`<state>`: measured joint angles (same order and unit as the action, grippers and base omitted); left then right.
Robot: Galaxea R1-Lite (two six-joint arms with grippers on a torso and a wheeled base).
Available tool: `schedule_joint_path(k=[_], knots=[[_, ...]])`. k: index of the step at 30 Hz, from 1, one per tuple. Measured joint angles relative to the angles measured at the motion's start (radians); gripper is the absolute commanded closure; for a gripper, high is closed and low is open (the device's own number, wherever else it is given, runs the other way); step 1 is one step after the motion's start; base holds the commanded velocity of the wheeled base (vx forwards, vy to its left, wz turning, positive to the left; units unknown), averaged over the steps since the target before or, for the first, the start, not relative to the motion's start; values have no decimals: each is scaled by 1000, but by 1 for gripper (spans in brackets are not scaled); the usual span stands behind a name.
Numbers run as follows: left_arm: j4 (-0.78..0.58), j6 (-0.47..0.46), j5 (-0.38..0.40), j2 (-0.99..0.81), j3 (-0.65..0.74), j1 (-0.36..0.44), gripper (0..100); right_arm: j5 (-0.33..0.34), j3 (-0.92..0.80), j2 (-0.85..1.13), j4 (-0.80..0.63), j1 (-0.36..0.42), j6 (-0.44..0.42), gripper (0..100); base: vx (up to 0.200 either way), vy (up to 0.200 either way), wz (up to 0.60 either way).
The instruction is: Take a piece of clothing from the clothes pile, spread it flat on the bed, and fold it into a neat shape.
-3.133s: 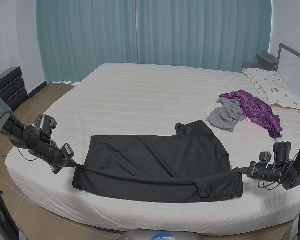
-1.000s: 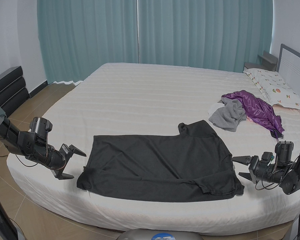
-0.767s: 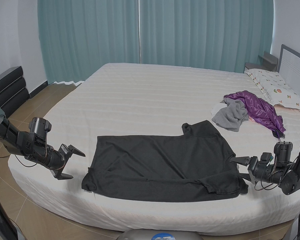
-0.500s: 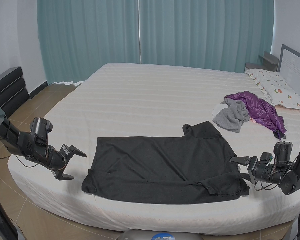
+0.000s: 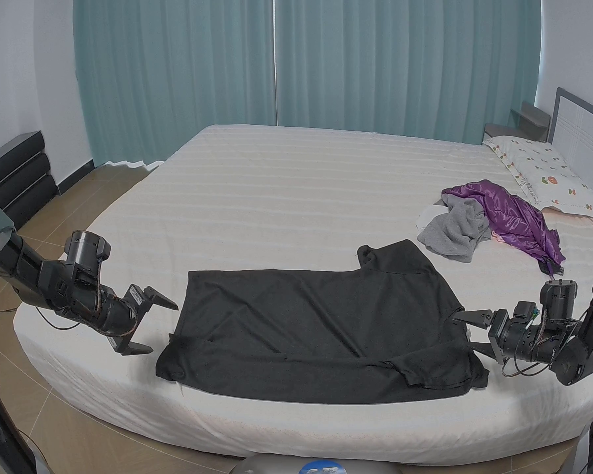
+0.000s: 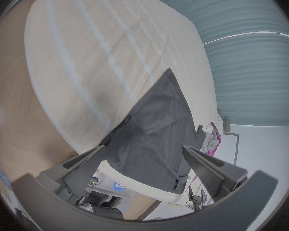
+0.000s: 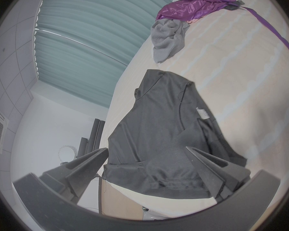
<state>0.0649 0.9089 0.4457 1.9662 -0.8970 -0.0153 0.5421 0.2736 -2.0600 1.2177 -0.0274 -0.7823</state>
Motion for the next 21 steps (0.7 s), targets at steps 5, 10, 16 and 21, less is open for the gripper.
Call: schedule_joint_path(k=[5, 10, 16, 21], knots=[[51, 32, -4, 0, -1, 9, 0, -4, 1, 0, 0, 0, 0, 0, 0, 0, 0], [104, 41, -13, 7, -30, 11, 0, -15, 2, 0, 0, 7, 0, 0, 0, 0, 0], [163, 37, -34, 63, -132, 11, 0, -49, 2, 0, 0, 26, -1, 0, 0, 0, 0], [184, 25, -47, 156, -296, 11, 0, -60, 0, -1, 0, 42, -2, 0, 0, 0, 0]])
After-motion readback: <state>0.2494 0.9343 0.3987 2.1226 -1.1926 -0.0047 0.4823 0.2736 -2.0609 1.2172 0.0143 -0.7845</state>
